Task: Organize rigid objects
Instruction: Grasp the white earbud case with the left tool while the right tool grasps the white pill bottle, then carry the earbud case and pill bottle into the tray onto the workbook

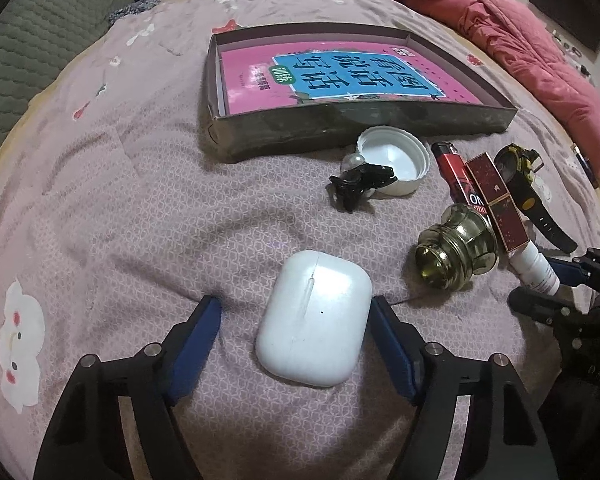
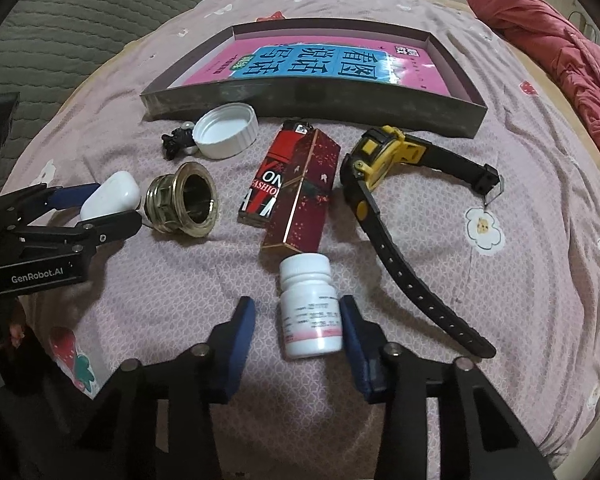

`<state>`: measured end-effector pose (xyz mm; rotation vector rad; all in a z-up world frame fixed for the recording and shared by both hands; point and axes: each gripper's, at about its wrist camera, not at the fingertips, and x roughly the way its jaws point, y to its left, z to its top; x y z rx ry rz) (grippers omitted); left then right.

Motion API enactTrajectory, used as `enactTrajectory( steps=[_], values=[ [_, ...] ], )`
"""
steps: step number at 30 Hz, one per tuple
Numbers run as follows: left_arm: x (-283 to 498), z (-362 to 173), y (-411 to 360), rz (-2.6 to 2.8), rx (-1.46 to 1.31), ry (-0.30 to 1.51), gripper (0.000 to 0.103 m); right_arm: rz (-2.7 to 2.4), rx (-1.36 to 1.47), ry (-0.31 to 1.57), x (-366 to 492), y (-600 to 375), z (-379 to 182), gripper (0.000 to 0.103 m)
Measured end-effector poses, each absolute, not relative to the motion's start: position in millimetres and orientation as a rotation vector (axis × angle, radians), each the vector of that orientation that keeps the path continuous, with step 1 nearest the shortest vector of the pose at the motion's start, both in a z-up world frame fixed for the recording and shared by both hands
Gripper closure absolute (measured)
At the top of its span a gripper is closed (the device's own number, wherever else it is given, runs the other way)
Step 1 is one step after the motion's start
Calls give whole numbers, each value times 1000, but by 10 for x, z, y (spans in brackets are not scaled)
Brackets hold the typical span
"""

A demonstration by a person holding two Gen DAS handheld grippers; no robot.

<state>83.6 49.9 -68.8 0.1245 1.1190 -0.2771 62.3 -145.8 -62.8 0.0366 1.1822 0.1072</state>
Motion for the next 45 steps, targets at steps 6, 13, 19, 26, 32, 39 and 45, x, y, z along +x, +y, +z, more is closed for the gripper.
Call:
enactTrajectory(
  steps=[6, 13, 19, 26, 32, 39, 45],
  values=[
    [821, -652, 476, -286, 128, 1112, 39, 124, 58, 1191, 600, -1532, -617, 76],
    [791, -619, 440, -303, 126, 1106, 51, 131, 70, 1186, 593, -1560, -607, 76],
    [765, -579, 456, -302, 104, 1102, 51, 139, 83, 1181, 593, -1582, -605, 76],
    [658, -518, 385, -298, 101, 1098, 56, 150, 97, 1170, 550, -1613, -565, 76],
    [572, -464, 304, -309, 113, 1090, 56, 160, 93, 1147, 508, -1613, -488, 76],
    [534, -291, 343, -285, 93, 1058, 57, 162, 93, 1106, 506, -1615, -322, 76],
    [556, -230, 337, -279, 86, 1046, 57, 151, 93, 1077, 553, -1675, -196, 76]
  ],
)
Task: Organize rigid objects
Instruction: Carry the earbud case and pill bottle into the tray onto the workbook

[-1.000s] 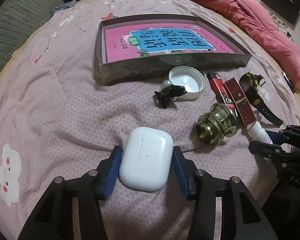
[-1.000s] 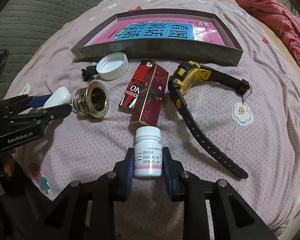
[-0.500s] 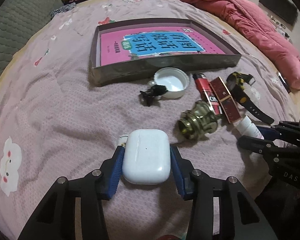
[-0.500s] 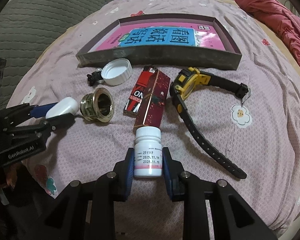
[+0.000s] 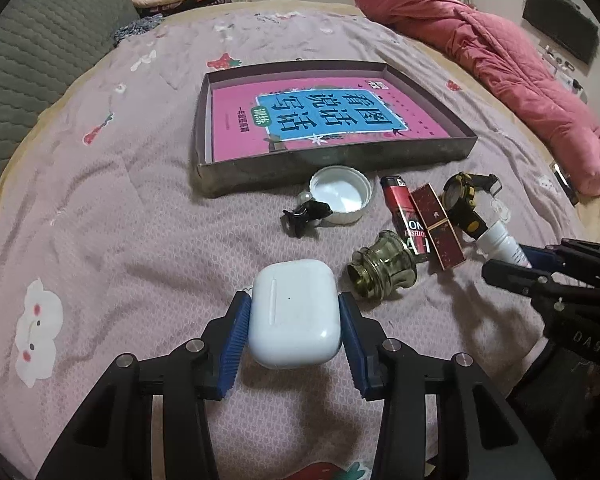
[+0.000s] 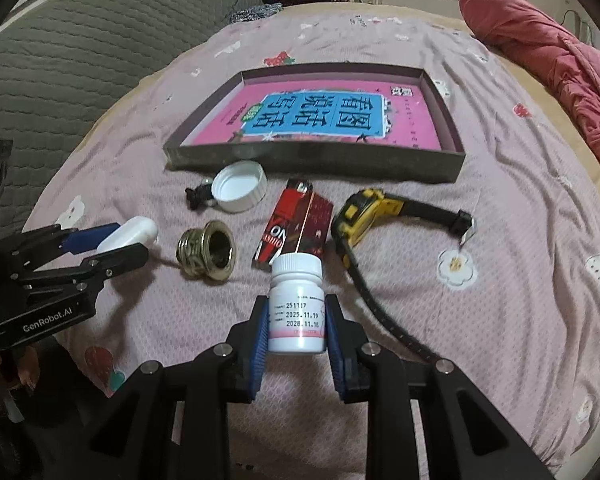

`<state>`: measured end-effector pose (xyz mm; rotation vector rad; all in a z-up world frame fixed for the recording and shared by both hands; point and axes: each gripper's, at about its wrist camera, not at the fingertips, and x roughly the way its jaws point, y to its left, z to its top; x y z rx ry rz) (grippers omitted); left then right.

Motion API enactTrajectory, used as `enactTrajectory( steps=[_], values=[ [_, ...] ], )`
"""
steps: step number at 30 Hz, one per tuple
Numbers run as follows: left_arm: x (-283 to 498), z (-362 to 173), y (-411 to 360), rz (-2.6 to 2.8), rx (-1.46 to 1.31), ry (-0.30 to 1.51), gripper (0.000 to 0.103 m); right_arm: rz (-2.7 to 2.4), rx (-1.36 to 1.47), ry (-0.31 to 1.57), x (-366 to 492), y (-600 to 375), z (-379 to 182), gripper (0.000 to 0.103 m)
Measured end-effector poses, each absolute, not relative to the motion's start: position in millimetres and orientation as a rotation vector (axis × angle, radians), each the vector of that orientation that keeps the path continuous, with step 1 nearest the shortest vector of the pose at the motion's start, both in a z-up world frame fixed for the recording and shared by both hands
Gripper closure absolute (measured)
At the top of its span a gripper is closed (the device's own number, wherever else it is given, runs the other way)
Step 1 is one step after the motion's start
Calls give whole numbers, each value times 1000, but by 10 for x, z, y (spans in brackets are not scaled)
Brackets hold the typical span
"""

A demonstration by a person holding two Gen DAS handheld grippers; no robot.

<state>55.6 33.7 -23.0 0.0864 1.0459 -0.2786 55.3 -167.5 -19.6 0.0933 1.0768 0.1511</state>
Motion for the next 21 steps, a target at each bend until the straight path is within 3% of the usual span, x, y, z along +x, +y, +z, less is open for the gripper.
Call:
enactTrajectory(
  steps=[21],
  values=[
    [1073, 155, 127, -270, 83, 957, 57, 120, 82, 968, 1145, -1907, 187, 76]
  ],
)
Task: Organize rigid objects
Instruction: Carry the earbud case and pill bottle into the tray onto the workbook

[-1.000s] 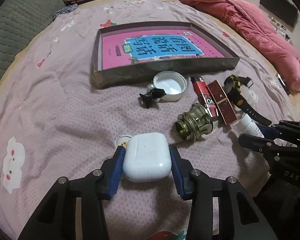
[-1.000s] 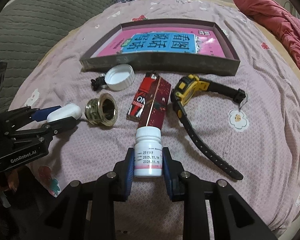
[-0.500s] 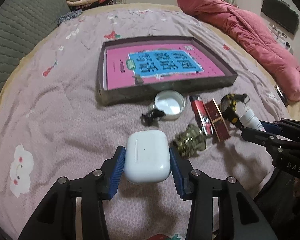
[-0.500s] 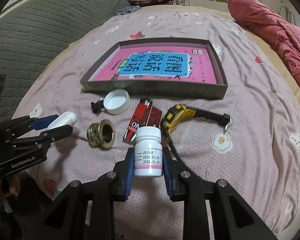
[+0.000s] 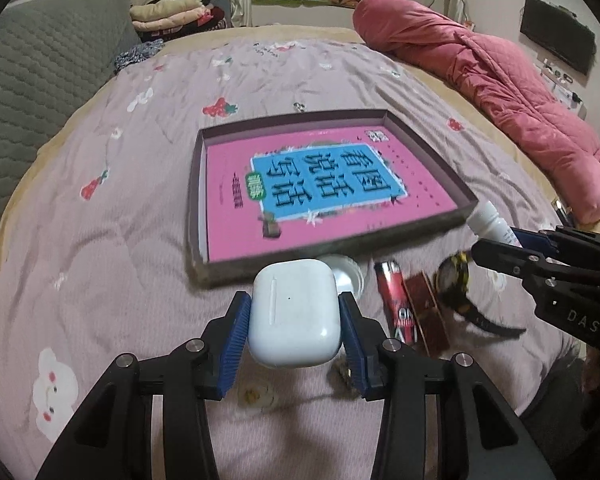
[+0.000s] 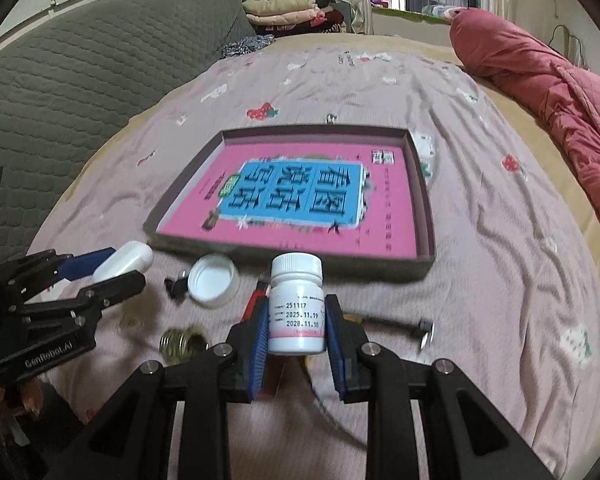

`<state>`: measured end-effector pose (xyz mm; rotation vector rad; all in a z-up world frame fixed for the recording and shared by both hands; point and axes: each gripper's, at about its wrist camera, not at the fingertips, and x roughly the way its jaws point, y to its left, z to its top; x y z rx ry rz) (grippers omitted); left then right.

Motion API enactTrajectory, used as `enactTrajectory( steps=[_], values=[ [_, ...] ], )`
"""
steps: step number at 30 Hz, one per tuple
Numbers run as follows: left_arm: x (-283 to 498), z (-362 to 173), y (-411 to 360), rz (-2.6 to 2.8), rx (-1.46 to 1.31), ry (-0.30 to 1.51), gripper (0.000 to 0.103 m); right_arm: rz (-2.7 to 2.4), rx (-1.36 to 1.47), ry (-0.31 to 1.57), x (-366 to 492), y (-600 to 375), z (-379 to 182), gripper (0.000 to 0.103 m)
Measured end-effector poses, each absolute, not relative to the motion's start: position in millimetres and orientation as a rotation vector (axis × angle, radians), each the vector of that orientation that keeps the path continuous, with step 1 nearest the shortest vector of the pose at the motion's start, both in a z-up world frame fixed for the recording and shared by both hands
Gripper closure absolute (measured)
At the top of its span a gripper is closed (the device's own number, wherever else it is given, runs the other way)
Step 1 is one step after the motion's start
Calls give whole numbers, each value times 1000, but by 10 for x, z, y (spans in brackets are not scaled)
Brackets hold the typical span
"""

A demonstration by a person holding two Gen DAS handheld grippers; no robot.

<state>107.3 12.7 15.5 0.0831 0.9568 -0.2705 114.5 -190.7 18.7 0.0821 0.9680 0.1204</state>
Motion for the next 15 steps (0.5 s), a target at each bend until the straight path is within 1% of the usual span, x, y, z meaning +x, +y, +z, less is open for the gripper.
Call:
enactTrajectory(
  steps=[7, 15],
  values=[
    [1424, 165, 36, -249, 70, 949, 57, 118, 69, 958, 1463, -1918, 187, 76],
    [1811, 78, 32, -201, 59, 956, 57, 102, 81, 977, 1815, -2030, 50, 76]
  ],
)
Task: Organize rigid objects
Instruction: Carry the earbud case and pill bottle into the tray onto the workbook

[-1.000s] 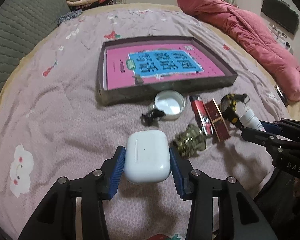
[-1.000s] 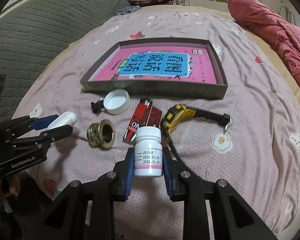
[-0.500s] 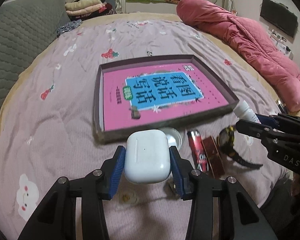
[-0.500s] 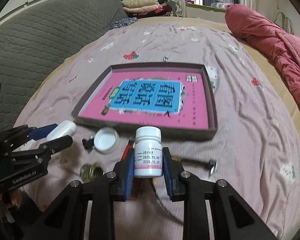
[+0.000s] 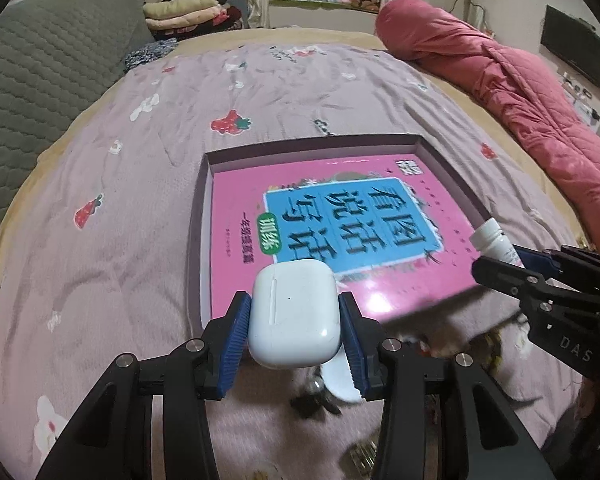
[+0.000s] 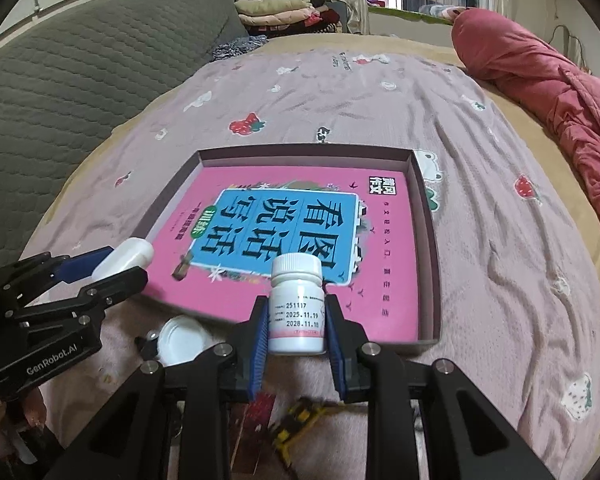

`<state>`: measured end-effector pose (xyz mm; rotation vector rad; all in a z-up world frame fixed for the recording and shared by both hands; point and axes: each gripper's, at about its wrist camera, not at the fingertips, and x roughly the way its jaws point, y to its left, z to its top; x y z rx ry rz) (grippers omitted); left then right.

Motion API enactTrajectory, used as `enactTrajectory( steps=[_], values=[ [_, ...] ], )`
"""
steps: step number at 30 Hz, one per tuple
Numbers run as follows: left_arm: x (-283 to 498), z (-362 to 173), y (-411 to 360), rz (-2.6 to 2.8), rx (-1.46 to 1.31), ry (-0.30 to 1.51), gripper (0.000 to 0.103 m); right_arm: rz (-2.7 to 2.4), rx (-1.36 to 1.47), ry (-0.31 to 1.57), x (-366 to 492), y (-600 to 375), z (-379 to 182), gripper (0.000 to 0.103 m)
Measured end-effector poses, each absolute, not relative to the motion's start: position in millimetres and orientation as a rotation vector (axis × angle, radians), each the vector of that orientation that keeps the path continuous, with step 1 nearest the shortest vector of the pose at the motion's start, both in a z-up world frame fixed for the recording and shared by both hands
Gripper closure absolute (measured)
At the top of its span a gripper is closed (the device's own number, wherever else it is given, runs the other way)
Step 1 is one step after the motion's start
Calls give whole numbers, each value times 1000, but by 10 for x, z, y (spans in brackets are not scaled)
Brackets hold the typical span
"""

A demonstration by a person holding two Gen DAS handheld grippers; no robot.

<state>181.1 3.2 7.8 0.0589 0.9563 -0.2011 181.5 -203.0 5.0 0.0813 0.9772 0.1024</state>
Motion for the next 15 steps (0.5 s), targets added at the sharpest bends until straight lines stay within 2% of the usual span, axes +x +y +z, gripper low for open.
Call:
enactTrajectory(
  steps=[15],
  values=[
    [2341, -343, 192, -115, 42, 1027, 57, 45, 117, 1055, 2223, -2256, -387, 76]
  ],
)
